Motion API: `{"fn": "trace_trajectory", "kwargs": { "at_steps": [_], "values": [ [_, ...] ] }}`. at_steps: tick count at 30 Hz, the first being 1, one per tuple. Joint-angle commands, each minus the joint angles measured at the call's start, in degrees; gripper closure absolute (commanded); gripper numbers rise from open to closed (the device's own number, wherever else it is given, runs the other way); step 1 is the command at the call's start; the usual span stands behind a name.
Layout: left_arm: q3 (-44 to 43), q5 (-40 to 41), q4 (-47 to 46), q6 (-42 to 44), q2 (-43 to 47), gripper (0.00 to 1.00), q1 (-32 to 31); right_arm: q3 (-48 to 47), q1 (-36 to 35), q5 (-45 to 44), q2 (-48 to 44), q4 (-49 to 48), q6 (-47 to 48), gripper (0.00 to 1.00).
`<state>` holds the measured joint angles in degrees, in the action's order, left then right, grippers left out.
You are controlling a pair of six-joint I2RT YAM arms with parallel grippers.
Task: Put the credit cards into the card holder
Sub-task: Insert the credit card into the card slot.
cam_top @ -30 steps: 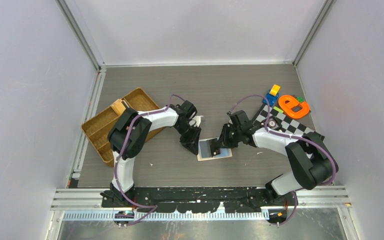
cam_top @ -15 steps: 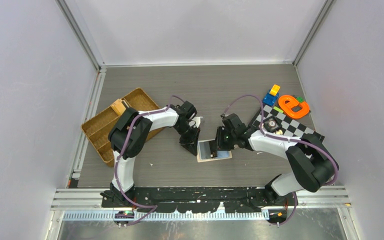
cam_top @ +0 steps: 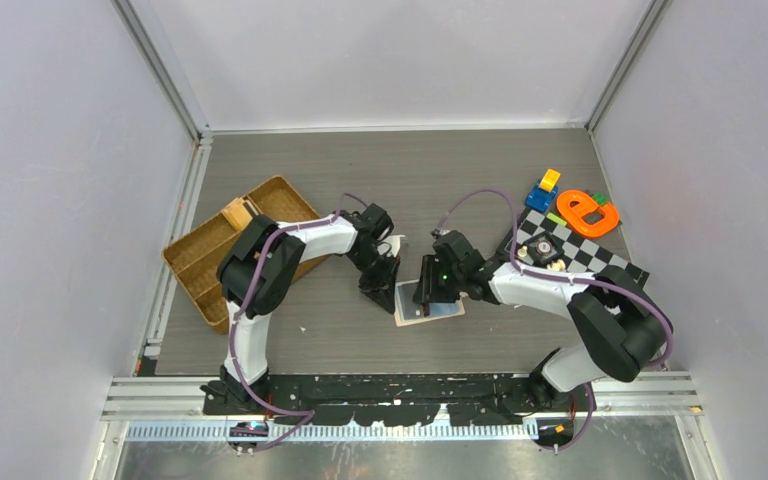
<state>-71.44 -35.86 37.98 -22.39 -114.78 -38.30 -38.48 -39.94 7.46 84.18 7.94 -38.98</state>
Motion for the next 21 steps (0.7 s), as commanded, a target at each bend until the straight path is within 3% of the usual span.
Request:
{"fn": "trace_trajectory", "kwargs": {
  "at_steps": [1,13,21],
  "values": [
    [1.3,3.9,-4.8,0.3,-1.8,0.98,-1.1,-1.5,-2.5,1.2,2.6,-1.3,-0.6,0.61],
    [0.9,5.2,-4.4,0.9,-1.3,1.0,-0.4,-2.6,-6.0,1.0,3.6,-2.4,2.8,0.55],
    [0.1,9.0,-2.6,2.9,1.3,0.96,0.6,-2.7,-6.4,-2.3,-2.1,1.3,4.6,0.45]
  ]
}}
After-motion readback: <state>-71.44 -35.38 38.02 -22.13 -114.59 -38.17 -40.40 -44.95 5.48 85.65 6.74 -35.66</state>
